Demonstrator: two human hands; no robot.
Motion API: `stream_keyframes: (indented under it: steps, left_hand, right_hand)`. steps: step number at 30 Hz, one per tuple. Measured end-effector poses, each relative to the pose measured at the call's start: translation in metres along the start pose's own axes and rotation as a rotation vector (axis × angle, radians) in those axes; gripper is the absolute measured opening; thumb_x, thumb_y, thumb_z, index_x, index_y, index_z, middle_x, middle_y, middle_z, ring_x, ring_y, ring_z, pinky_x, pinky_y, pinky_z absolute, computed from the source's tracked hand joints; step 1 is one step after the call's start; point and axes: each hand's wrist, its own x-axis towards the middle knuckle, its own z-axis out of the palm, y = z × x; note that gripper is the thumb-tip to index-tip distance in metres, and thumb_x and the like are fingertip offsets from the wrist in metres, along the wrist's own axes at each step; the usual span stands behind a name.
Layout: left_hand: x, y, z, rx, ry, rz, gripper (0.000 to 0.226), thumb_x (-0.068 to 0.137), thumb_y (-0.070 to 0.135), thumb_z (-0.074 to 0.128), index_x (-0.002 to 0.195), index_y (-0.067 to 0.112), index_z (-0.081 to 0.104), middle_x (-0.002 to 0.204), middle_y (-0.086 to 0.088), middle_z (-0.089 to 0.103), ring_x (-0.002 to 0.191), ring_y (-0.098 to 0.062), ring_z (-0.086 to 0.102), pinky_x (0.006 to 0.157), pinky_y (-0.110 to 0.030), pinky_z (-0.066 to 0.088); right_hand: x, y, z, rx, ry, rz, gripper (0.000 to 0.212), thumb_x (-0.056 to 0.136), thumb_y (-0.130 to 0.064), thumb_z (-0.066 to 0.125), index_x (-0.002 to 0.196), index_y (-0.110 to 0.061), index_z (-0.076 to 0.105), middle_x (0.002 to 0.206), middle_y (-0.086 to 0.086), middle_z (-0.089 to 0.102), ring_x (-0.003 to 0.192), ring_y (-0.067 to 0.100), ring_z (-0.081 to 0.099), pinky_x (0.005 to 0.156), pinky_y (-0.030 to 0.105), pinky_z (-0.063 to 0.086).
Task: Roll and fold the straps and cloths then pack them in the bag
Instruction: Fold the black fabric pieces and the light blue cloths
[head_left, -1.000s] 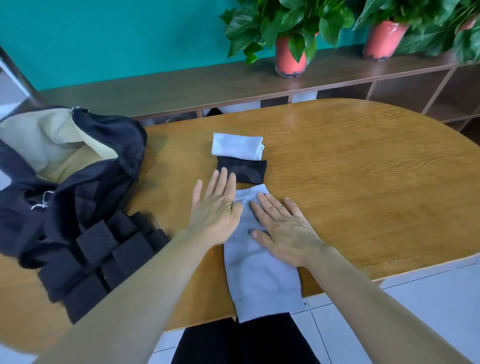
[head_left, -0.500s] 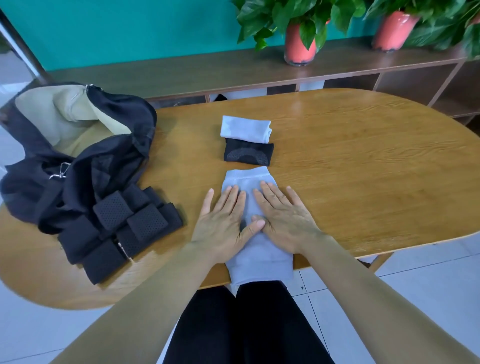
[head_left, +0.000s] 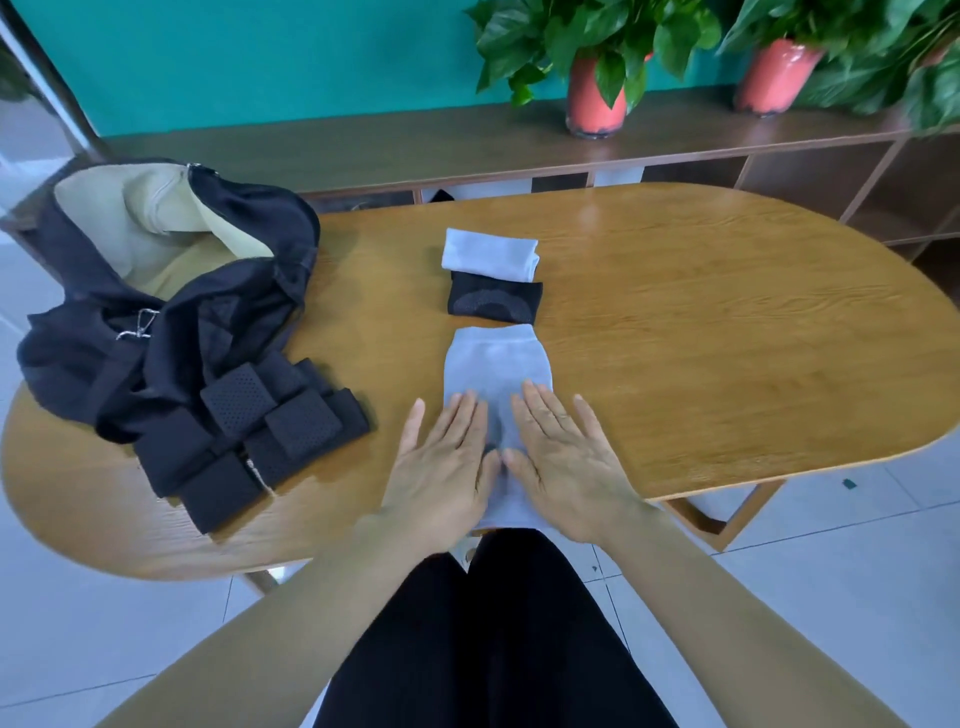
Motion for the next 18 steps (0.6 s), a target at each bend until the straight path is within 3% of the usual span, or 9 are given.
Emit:
stream_keyframes:
  steps: [4, 8, 14, 16, 18]
  left_hand:
    - [-0.013, 0.000, 0.010, 0.041, -0.010, 0.014, 0.082, 0.078, 0.050, -0.025, 0.151, 0.017, -0.012, 0.158, 0.004, -0.019, 0.139, -0.003, -0.027, 0.108, -0.038, -0.028]
    - [-0.016, -0.008, 0.012, 0.082, -0.014, 0.027, 0.077, 0.083, 0.051, -0.022, 0.151, 0.017, -0.012, 0.159, 0.003, -0.016, 0.142, -0.006, -0.022, 0.105, -0.036, -0.032]
    - [-0.016, -0.006, 0.006, 0.098, -0.043, 0.034, 0.082, 0.078, 0.053, -0.025, 0.150, 0.016, -0.012, 0.159, 0.002, -0.014, 0.144, -0.007, -0.020, 0.109, -0.042, -0.028]
    - [-0.020, -0.008, 0.000, 0.092, -0.036, 0.056, 0.085, 0.079, 0.056, -0.023, 0.152, 0.016, -0.007, 0.160, 0.003, -0.010, 0.145, -0.007, -0.015, 0.109, -0.043, -0.026]
    - [-0.028, -0.013, -0.005, 0.074, 0.064, 0.090, 0.082, 0.085, 0.058, -0.016, 0.153, 0.018, 0.007, 0.161, 0.003, 0.004, 0.147, -0.006, -0.003, 0.112, -0.044, -0.019]
  right_hand:
    - [-0.012, -0.005, 0.013, -0.035, -0.011, -0.002, 0.090, 0.066, -0.060, -0.038, 0.144, -0.019, -0.021, 0.152, -0.005, -0.027, 0.141, 0.007, -0.024, 0.117, 0.039, -0.014]
    - [-0.012, 0.002, 0.015, -0.054, -0.037, -0.022, 0.081, 0.079, -0.061, -0.025, 0.148, -0.020, -0.017, 0.154, -0.006, -0.025, 0.141, 0.007, -0.024, 0.117, 0.038, -0.014]
    - [-0.011, 0.001, 0.012, -0.089, -0.047, -0.033, 0.085, 0.078, -0.062, -0.025, 0.150, -0.020, -0.013, 0.157, -0.004, -0.020, 0.143, 0.008, -0.021, 0.116, 0.039, -0.015]
    - [-0.016, 0.001, 0.009, -0.065, -0.005, -0.048, 0.085, 0.081, -0.063, -0.022, 0.151, -0.018, -0.005, 0.159, -0.002, -0.012, 0.144, 0.009, -0.015, 0.116, 0.039, -0.014]
    - [-0.027, 0.004, 0.005, 0.000, 0.160, -0.076, 0.082, 0.090, -0.059, -0.011, 0.151, -0.014, 0.019, 0.159, 0.004, 0.012, 0.147, 0.014, 0.005, 0.117, 0.040, -0.004]
